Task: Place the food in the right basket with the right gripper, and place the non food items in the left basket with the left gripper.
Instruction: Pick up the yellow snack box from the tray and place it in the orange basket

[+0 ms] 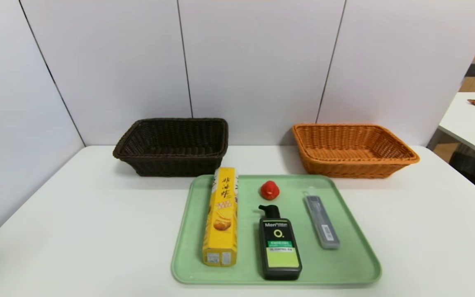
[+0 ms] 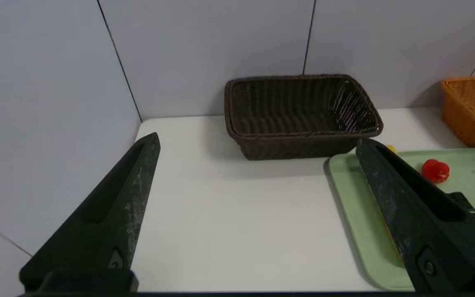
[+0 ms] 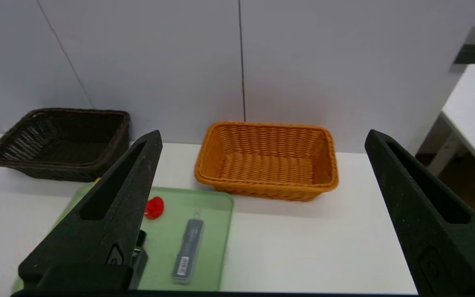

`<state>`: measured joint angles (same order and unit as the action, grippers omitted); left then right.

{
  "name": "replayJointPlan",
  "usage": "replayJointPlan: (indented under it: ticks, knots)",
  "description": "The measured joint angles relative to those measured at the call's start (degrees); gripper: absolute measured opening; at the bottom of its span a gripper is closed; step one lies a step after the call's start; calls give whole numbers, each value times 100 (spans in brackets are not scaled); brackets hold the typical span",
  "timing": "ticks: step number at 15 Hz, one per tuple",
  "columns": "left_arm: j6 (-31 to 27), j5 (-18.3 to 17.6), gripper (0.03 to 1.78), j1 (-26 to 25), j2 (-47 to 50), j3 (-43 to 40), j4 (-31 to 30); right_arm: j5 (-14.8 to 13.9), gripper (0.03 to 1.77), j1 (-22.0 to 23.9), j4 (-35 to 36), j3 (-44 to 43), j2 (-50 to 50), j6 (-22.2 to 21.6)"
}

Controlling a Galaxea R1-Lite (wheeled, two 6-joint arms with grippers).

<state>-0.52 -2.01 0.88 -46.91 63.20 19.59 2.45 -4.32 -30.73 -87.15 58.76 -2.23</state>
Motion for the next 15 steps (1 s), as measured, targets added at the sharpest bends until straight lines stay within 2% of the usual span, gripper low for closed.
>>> replayJointPlan:
  ticks: [2,3,6,8,10,11,13,15]
  knots:
    - [62,0,169,16,-553,207,177,-130,170,-472,-866,-1428,1150,-352]
    - [82,1,169,39,-728,210,188,-311,170,-877,-1201,-1891,1649,-527]
    - [83,141,169,405,-1020,17,194,-1143,170,-2363,-1657,-2417,3016,-1193]
    - [116,485,169,868,-1091,-272,179,-1542,170,-3145,-1703,-2500,3779,-1893]
    - [171,881,169,1252,-1113,-562,168,-1651,170,-3667,-1720,-2528,4391,-2643]
    - [206,972,169,1348,-1119,-675,162,-1673,170,-3881,-1727,-2533,4670,-2971]
    - [223,991,169,1445,-1113,-868,33,-1680,170,-4172,-1731,-2542,5097,-3482]
    - [223,995,169,1469,-1091,-1036,-74,-1553,170,-4392,-1686,-2542,5398,-4005]
